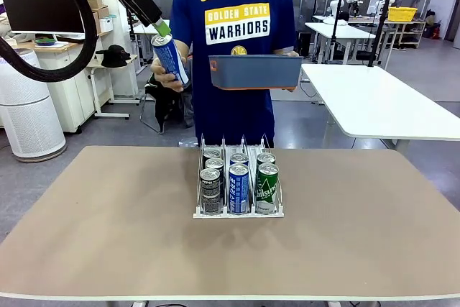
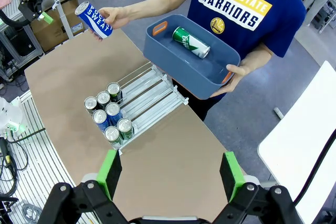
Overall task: Fill the beverage cans into the dispenser.
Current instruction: Pick up the Ionic drink handed by the human.
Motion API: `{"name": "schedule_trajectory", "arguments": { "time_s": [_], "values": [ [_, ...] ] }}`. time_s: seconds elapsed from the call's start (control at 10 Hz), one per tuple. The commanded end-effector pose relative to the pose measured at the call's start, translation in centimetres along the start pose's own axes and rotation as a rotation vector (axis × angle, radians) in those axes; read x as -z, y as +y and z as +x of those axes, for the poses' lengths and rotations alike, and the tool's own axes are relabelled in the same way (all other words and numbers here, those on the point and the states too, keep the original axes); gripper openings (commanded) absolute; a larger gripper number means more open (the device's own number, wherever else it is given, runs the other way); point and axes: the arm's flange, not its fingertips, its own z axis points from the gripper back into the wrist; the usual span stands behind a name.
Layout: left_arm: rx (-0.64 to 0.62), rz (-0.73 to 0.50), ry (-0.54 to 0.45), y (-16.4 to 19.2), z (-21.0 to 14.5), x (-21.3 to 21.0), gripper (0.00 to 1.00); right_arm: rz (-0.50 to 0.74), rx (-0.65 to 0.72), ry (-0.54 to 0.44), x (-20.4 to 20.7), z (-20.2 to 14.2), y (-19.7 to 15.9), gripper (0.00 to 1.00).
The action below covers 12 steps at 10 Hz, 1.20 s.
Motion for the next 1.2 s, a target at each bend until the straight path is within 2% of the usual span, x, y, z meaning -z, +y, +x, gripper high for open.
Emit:
{"name": "schedule_trajectory", "arguments": {
  "time_s": [0.0, 1.1],
  "values": [
    [0.005, 0.002, 0.001, -0.05, 0.05, -0.01, 1.0, 0.009, 0.0, 0.001, 0.06, 0.04, 0.12, 1.0],
    [0.005, 0.002, 0.001, -0.05, 0.05, -0.01, 1.0, 0.009, 0.0, 0.001, 0.06, 0.04, 0.12, 1.0]
  ]
}}
